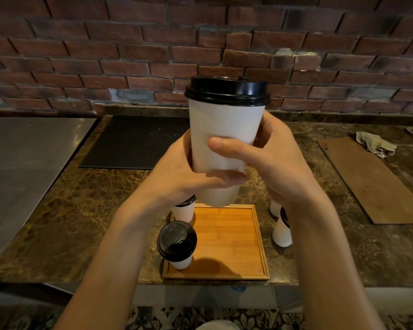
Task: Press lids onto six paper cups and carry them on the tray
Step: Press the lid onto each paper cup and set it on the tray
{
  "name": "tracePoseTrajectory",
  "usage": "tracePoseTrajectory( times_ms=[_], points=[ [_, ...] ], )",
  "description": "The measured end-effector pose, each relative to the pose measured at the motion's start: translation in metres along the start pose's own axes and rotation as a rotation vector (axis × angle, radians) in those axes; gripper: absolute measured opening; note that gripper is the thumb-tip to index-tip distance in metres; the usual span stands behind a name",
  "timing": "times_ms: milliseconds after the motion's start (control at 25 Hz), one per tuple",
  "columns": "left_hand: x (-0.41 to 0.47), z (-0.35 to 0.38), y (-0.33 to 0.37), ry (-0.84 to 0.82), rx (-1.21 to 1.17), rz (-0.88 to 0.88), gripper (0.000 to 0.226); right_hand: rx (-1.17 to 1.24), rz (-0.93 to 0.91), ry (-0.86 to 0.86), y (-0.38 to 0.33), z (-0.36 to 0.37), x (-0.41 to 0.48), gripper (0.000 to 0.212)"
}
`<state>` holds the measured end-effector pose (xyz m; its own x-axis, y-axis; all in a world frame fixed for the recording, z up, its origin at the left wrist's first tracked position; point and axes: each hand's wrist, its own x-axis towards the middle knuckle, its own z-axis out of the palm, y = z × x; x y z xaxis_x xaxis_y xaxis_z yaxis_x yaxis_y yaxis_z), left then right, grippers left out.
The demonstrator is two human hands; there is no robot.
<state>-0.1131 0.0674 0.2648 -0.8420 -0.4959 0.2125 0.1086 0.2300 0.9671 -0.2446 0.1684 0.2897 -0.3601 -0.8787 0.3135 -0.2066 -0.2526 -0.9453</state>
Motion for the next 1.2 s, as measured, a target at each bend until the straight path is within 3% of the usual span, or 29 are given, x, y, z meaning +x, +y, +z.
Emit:
tracePoseTrajectory(
  times_ms=[280,480,920,1200],
  points=[
    [-0.007,-0.002,0.012,-0.195,-0.097,0.063,0.066,0.129,-0.029,-0.177,-0.003,-0.009,-0.004,0.057],
    [-0.011,-0.001,0.014,-0.253,-0.138,0.072,0.074,0.147,-0.017,-0.236,-0.004,-0.012,-0.008,0.054],
    [-0.009,0.002,0.009,-0.133,-0.15,0.06,0.059,0.077,0.032,-0.17,-0.007,-0.008,-0.005,0.058],
    [-0.004,0.002,-0.001,0.05,-0.01,0.017,0.079,-0.098,0.016,-0.03,-0.005,0.001,-0.003,0.055]
  ],
)
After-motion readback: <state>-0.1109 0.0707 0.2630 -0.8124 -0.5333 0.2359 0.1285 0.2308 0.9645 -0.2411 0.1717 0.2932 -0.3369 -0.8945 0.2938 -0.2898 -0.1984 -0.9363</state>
